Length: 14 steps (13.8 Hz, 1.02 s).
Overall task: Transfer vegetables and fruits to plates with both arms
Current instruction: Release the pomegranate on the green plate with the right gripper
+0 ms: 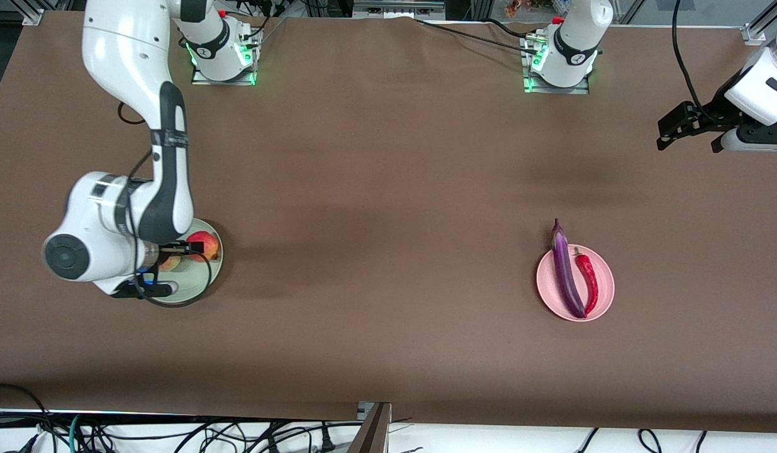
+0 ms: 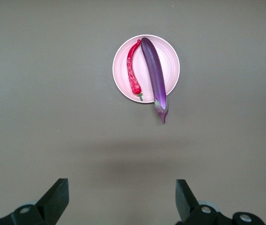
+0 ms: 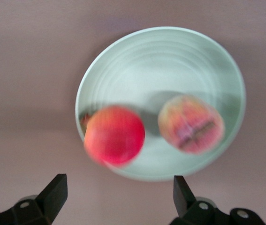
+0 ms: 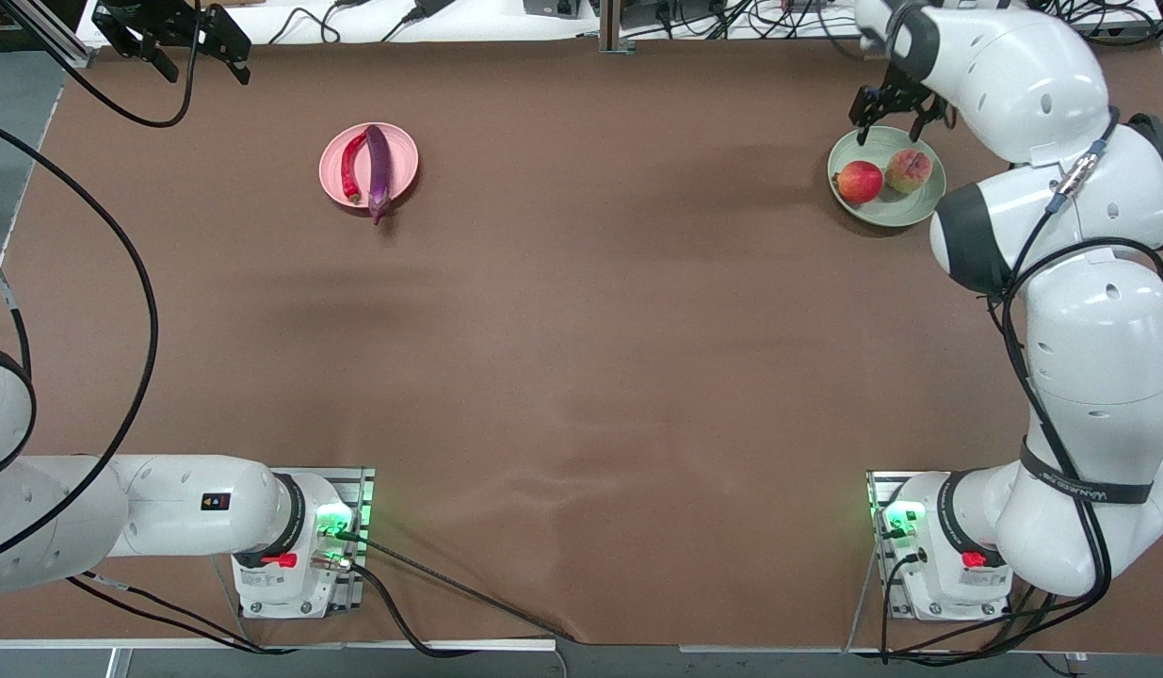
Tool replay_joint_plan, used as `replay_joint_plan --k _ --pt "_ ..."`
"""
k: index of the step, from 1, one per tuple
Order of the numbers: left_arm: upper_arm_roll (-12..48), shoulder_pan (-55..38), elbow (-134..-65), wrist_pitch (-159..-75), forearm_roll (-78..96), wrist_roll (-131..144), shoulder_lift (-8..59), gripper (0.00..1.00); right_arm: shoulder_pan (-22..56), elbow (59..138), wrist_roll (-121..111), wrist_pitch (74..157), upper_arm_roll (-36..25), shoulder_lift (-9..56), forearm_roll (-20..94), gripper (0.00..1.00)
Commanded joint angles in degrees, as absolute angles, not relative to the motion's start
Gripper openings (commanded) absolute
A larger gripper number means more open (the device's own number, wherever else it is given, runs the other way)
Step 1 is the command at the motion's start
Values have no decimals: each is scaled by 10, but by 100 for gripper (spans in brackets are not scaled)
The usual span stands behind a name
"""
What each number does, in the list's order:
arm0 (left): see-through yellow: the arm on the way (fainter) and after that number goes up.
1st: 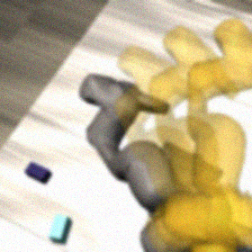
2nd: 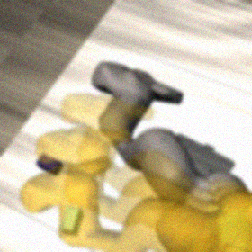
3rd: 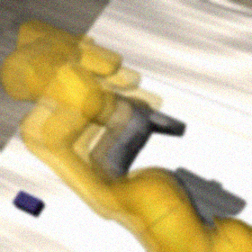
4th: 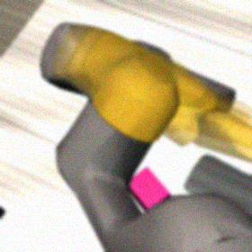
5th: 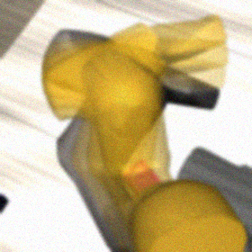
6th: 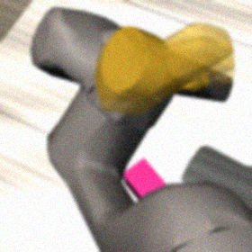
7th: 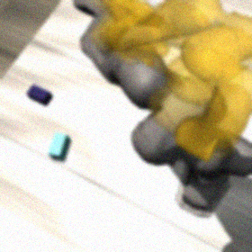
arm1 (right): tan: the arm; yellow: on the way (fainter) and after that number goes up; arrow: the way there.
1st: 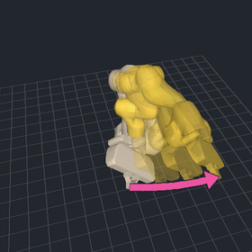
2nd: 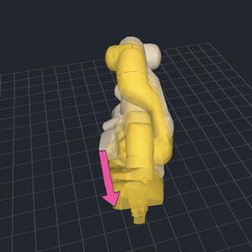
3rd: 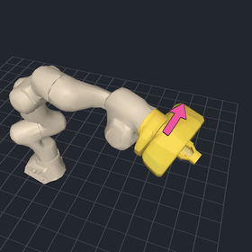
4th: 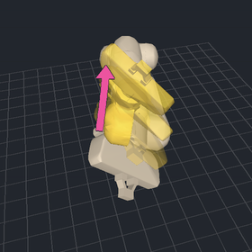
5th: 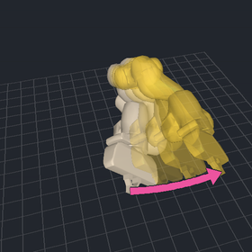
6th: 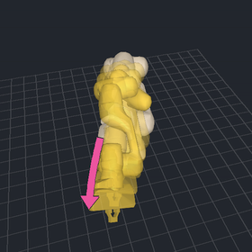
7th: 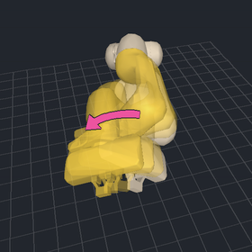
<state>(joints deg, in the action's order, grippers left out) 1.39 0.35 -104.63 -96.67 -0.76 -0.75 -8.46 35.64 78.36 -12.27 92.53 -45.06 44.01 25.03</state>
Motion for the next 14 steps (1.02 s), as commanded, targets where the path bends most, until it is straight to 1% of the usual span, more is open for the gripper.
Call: replay_joint_plan --k 1,4,6,7,9,11,12,13,14 --pt "11 3 -1028 -960 -2 -19 -69 100 354 720 -134 834 -483 423 259 100" --pt "14 5 -1025 -953 4 -18 -66 100 356 708 -133 802 -489 384 255 100" --pt "13 7 -1019 -949 4 -19 -62 100 346 715 -126 798 -464 319 236 100" --pt "14 7 -1011 -946 4 -19 -55 100 317 720 -126 796 -414 282 196 100" --pt "15 6 -1001 -938 4 -21 -52 100 225 739 -88 795 -261 212 69 100" --pt "15 6 -1000 -933 4 -22 -50 100 126 793 -22 801 -122 142 20 100" --pt "15 6 -999 -932 5 -22 -49 100 90 826 -7 802 -73 108 4 100" --pt "15 6 -1000 -932 6 -22 -49 100 64 865 2 807 -37 71 -18 100" --pt "15 6 -1000 -931 7 -22 -49 100 44 908 11 819 -17 33 -25 100"
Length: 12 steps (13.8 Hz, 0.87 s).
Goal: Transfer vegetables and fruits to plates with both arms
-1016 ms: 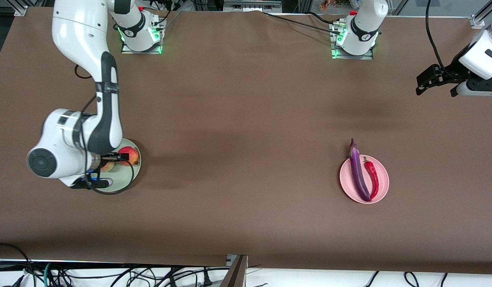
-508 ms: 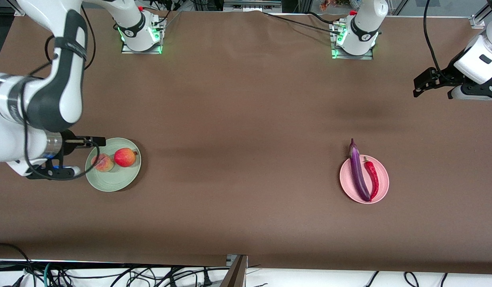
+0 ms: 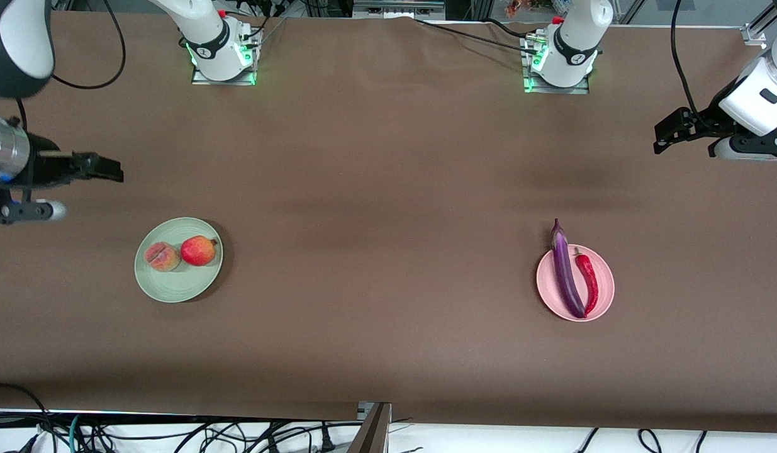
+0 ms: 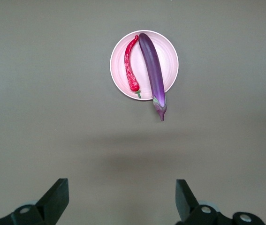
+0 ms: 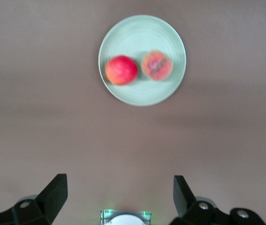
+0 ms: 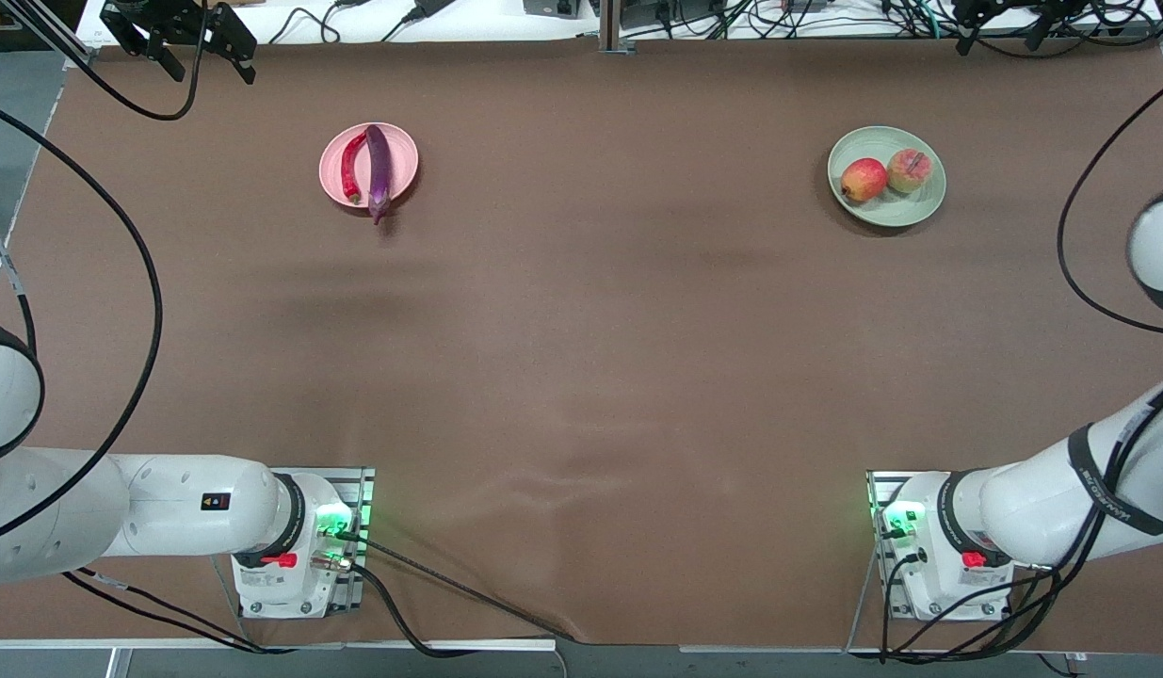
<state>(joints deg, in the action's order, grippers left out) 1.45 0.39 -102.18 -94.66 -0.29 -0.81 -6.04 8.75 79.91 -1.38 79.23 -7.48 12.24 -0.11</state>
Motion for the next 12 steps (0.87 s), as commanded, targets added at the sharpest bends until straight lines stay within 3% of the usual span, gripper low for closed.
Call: replay_joint_plan --k 1,12 --pt "15 5 -1000 -931 9 -22 -49 100 40 937 19 829 -11 6 -25 100" --pt "15 4 -999 -931 10 -21 -49 100 31 905 32 788 10 -21 -16 100"
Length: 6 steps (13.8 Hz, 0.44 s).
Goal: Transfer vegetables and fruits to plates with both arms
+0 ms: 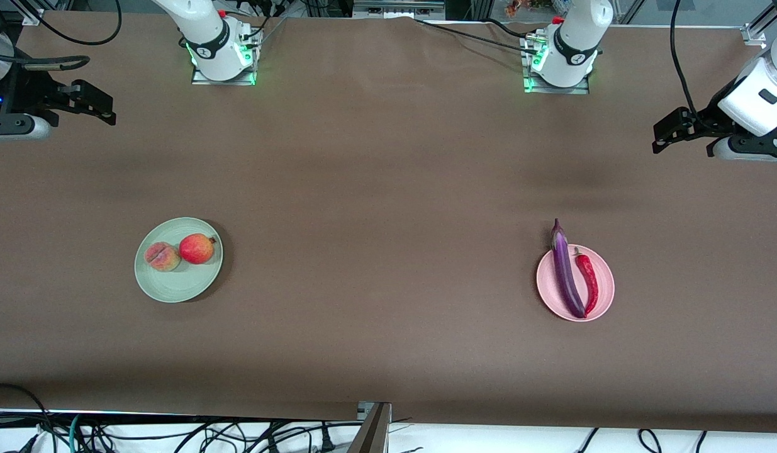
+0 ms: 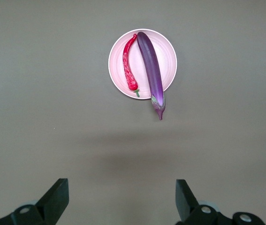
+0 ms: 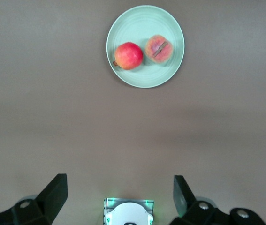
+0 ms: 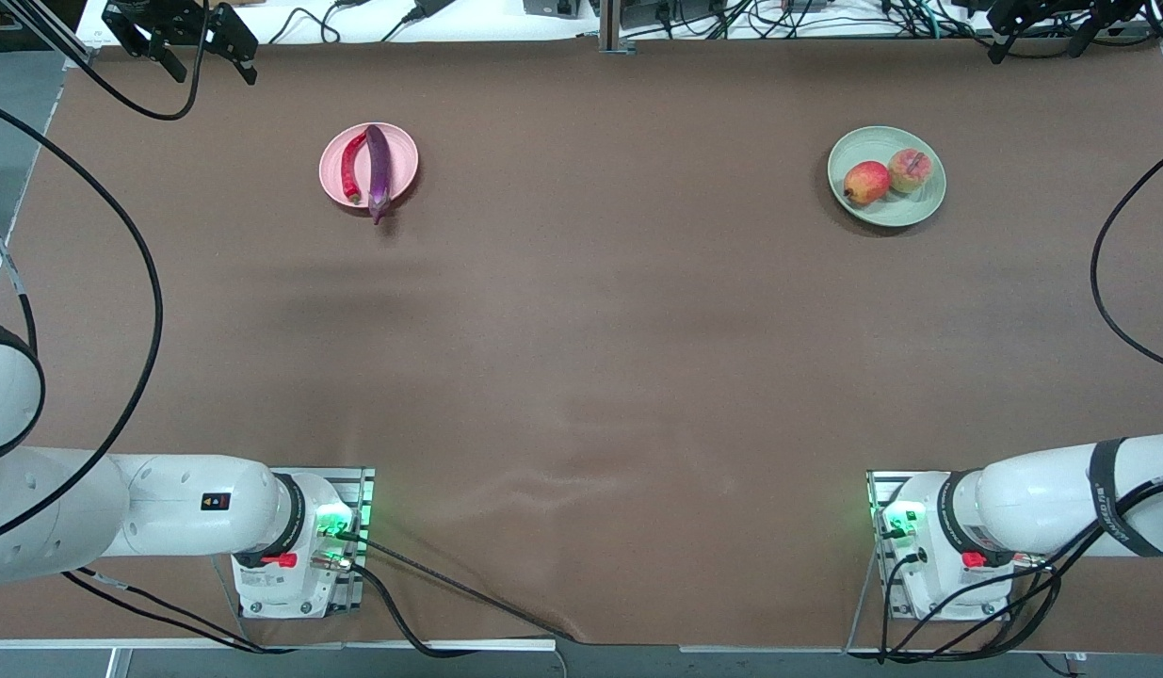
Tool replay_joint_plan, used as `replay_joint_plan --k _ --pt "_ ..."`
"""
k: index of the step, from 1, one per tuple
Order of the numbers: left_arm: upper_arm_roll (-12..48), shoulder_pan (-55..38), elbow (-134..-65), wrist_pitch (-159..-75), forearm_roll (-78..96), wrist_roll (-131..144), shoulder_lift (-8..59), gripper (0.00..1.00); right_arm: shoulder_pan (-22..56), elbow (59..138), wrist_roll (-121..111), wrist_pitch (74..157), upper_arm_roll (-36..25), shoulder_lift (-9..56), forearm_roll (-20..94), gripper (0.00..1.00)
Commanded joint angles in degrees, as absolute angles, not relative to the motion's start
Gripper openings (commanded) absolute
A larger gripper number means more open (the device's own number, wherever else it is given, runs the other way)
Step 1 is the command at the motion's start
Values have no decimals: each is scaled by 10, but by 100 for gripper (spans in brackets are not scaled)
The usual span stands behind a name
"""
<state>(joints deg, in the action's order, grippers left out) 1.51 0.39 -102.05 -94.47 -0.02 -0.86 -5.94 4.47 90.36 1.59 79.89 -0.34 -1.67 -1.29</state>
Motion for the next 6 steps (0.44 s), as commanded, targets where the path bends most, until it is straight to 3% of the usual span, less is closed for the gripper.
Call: replay_joint_plan --k 1,6 --pt "15 4 -999 -931 10 -21 -49 100 31 904 32 788 10 -17 -16 100" --pt "15 4 -1000 -931 10 -21 -49 100 31 898 31 789 5 -11 -16 100"
